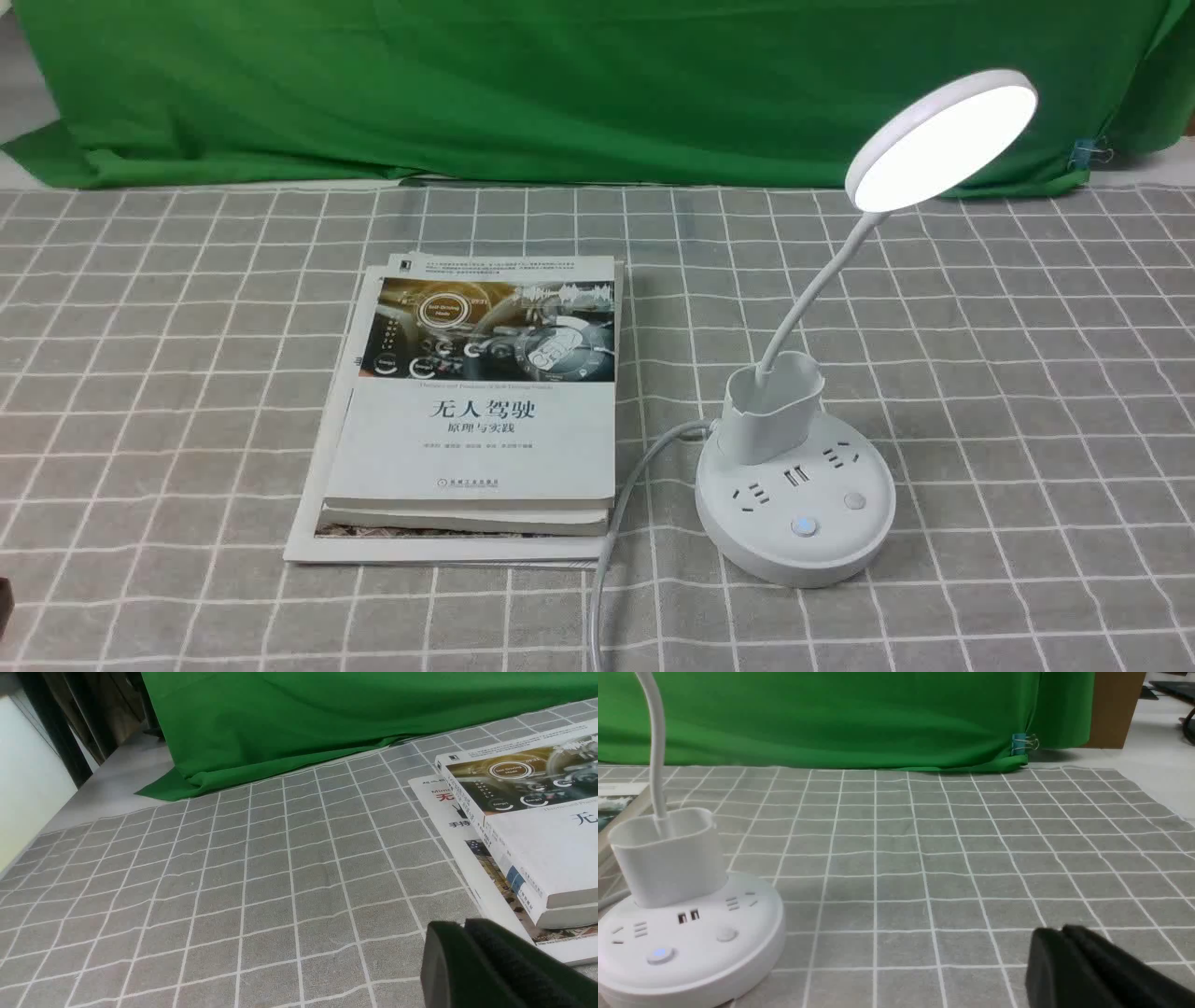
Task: Turn off the desk lamp on the grey coffee tablecloth by hand.
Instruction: 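Press the power button on the lamp base to turn the lamp off with the right gripper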
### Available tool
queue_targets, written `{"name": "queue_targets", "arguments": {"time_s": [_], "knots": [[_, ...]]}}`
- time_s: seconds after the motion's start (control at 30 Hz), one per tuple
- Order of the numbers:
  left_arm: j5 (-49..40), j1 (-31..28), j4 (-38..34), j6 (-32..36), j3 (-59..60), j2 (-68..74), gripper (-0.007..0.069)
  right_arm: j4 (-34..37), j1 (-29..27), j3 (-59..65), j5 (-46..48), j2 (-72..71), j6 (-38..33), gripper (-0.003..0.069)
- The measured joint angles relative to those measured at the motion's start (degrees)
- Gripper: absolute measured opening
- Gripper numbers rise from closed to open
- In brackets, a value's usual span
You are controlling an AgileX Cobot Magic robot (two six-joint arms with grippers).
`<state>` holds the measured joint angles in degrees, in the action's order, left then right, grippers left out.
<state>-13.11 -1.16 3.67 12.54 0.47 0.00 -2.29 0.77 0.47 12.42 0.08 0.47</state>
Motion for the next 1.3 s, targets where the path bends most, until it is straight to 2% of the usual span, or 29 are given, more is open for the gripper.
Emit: {"name": "queue_targets", "arguments": {"time_s": [0.5,0.6,0.83,1.07,1.3], "knots": [[0.0,0.0,0.0,0.0,0.0,0.0,0.0019,0.0,0.0,0.0,-0.8,0.0,0.0,0.0046],[0.0,0.0,0.0,0.0,0.0,0.0,0.0019,0.0,0.0,0.0,-4.2,0.0,0.2,0.0046],[0.0,0.0,-0.2,0.0,0.0,0.0,0.0019,0.0,0.0,0.0,-17.2,0.0,5.8,0.0046],[0.0,0.0,-0.2,0.0,0.0,0.0,0.0019,0.0,0.0,0.0,-22.1,0.0,6.3,0.0046],[0.0,0.0,-0.2,0.0,0.0,0.0,0.0019,0.0,0.0,0.0,-21.9,0.0,9.4,0.0046]]}}
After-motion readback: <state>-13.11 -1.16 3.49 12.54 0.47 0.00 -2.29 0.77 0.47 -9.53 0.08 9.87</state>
